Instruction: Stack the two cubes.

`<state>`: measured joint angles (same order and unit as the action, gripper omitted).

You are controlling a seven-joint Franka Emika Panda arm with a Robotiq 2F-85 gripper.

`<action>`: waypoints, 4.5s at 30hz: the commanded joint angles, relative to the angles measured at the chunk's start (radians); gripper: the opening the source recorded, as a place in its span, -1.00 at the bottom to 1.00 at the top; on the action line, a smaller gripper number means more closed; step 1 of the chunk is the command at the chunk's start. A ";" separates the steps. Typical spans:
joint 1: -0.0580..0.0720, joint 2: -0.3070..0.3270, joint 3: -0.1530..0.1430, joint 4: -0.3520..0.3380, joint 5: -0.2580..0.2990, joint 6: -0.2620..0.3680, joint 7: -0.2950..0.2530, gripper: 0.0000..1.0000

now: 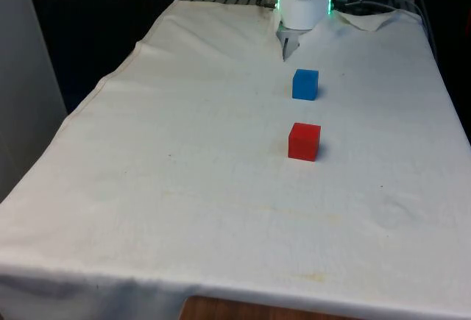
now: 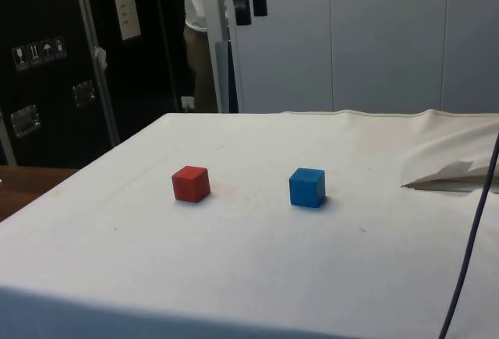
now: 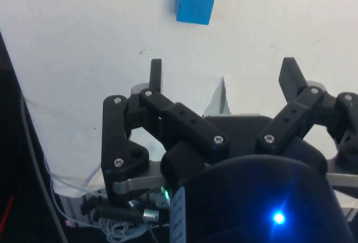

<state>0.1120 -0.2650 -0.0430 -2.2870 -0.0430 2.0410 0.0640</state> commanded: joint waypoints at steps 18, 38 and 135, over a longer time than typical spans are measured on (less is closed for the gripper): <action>-0.001 -0.101 -0.002 -0.175 0.034 0.121 -0.004 1.00; -0.006 -0.166 0.008 -0.324 0.109 0.215 -0.003 1.00; -0.013 0.285 0.001 -0.462 0.106 0.743 -0.047 1.00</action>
<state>0.1010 0.0160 -0.0430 -2.7480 0.0540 2.7730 0.0230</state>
